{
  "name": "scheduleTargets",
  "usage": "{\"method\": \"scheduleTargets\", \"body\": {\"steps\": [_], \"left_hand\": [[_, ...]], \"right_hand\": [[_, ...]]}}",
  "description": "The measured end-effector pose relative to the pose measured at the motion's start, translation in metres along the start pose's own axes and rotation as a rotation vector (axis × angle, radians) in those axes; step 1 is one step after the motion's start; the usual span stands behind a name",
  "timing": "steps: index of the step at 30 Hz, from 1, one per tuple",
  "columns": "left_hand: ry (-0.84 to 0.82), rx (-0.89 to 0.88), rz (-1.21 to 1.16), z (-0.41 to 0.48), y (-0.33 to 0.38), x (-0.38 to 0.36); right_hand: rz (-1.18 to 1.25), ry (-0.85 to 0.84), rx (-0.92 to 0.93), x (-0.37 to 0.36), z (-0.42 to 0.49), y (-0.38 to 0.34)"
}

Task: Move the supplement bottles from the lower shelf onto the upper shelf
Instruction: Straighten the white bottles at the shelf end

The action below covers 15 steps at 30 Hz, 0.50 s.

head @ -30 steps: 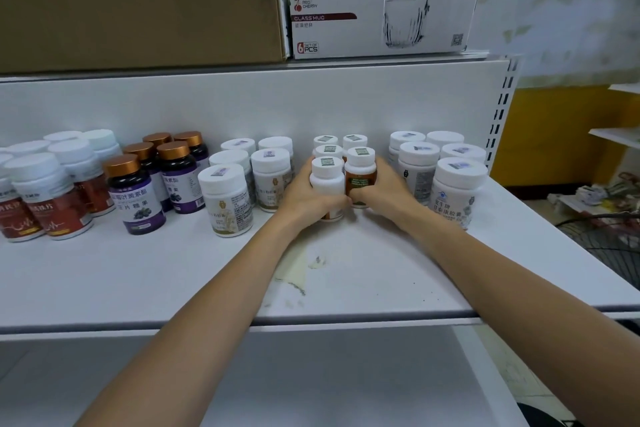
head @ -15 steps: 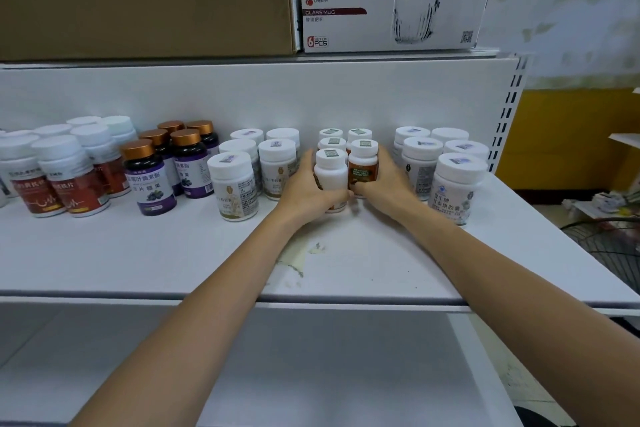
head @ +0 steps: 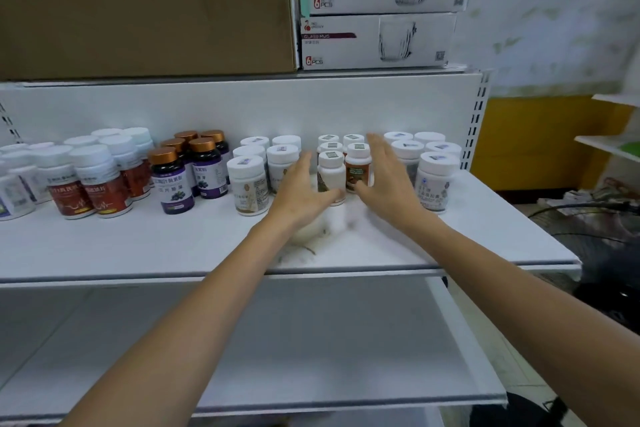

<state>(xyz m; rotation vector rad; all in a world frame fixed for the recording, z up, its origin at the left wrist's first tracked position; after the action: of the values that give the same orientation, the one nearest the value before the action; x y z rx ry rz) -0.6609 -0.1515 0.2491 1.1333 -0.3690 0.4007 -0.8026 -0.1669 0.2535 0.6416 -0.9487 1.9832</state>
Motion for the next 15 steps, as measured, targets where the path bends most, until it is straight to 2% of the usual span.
{"method": "scheduleTargets", "body": {"steps": [4,8,13,15], "left_hand": [[0.032,-0.116,0.009,-0.020,0.017,-0.001],[-0.011,-0.145,-0.013,-0.033,0.028,-0.021],[-0.123,-0.071,-0.035,-0.034,0.033,-0.059],[-0.161,-0.048,-0.026,-0.029,0.036,-0.073]], "right_hand": [[0.018,0.084,0.003,0.031,-0.022,-0.004],[0.015,0.173,-0.034,0.060,-0.047,0.008],[-0.048,0.272,-0.111,0.089,-0.065,0.042],[-0.038,0.251,-0.190,0.094,-0.065,0.062]]}}
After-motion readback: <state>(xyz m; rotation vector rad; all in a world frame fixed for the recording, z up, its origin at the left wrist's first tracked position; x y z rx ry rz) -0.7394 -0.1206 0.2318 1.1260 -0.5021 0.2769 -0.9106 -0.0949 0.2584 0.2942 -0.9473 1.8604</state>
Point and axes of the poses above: each hand's wrist, its own z-axis towards the middle knuckle, its own x-axis out of the back of the hand, y = z × x, the point moved 6 cm from there along z, towards the middle knuckle, and after that the axes turned 7 degrees about -z, right-handed, at the moved point
